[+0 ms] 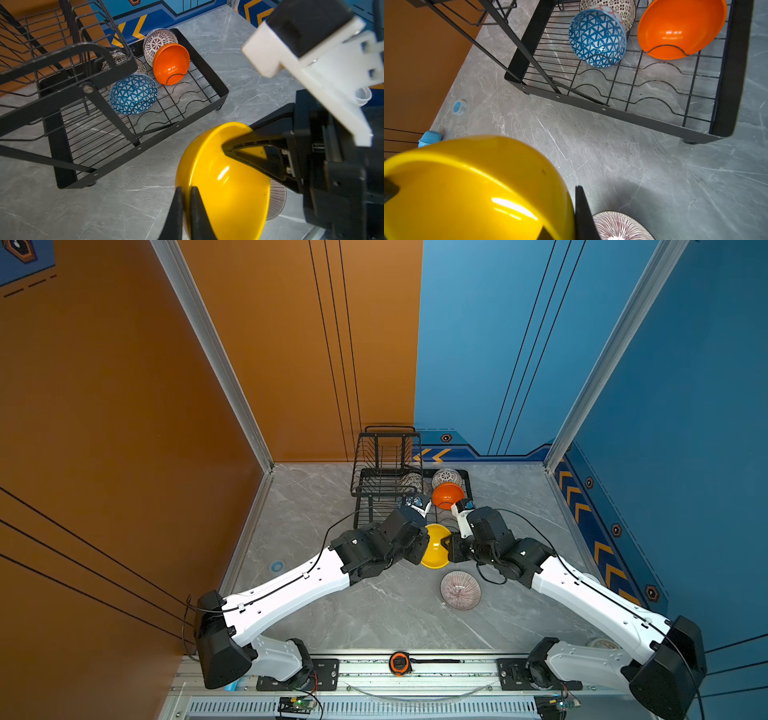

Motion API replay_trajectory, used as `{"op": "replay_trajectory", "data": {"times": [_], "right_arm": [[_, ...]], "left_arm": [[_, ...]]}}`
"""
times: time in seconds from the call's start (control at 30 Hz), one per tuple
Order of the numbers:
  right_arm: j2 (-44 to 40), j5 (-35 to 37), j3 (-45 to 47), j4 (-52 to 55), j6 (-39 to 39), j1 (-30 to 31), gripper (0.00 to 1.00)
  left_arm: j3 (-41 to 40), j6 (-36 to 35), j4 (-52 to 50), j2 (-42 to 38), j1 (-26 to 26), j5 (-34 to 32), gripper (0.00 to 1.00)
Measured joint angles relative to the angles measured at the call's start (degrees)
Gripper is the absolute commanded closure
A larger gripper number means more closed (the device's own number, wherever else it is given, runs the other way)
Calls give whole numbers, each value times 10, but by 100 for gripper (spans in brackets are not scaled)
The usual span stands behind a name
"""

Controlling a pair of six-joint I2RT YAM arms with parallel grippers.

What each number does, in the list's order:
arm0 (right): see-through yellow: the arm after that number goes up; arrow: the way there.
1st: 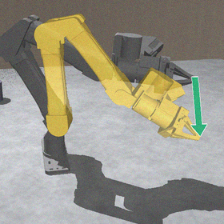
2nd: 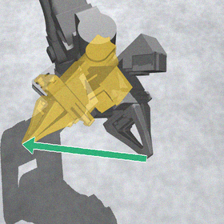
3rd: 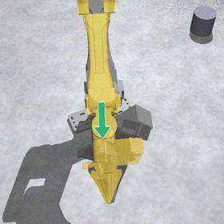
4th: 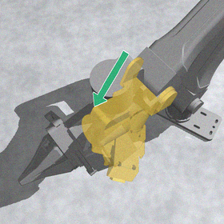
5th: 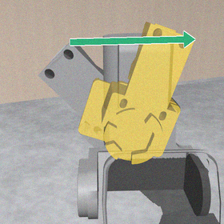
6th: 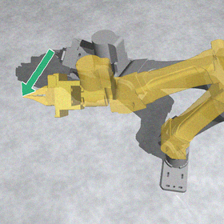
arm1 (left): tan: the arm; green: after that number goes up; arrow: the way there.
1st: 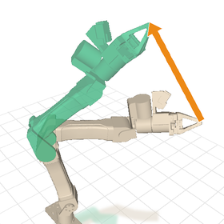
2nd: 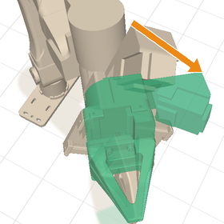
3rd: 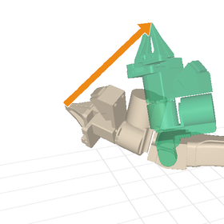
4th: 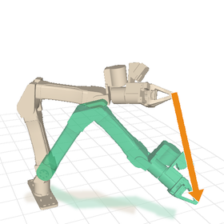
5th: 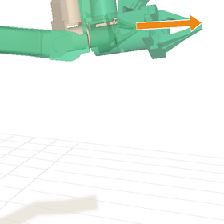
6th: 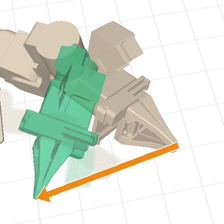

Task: Load bowls into a dish rack
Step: Pass the bowl.

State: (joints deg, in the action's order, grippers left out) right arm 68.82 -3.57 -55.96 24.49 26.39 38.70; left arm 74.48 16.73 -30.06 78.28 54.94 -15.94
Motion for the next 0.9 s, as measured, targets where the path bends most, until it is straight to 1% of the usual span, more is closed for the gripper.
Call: {"op": "replay_trajectory", "data": {"times": [0.1, 0.17, 0.27, 0.43, 0.47, 0.67, 0.77, 0.9], "right_arm": [[0, 2, 0, 0, -5, 0, 100], [0, 3, 0, 0, -11, 0, 100], [-1, 4, 0, 0, -23, 1, 100], [-1, 13, -1, 0, -57, 3, 100], [-1, 19, -1, 0, -66, 3, 100], [1, 68, -11, -1, -143, 7, 100], [7, 112, -18, -7, -197, 19, 100], [21, 166, -14, -49, -283, 42, 100]], "left_arm": [[-6, 0, 5, -7, -8, 20, 91], [-11, -1, 8, -13, -13, 34, 81], [-24, 1, 6, -22, -26, 52, 57], [-42, 0, -10, -34, -54, 69, 6], [-42, -2, -16, -35, -58, 71, 1], [-43, -3, -45, -54, -78, 82, 2], [-43, -5, -56, -63, -90, 85, 2], [-43, -9, -67, -72, -106, 88, 2]]}}
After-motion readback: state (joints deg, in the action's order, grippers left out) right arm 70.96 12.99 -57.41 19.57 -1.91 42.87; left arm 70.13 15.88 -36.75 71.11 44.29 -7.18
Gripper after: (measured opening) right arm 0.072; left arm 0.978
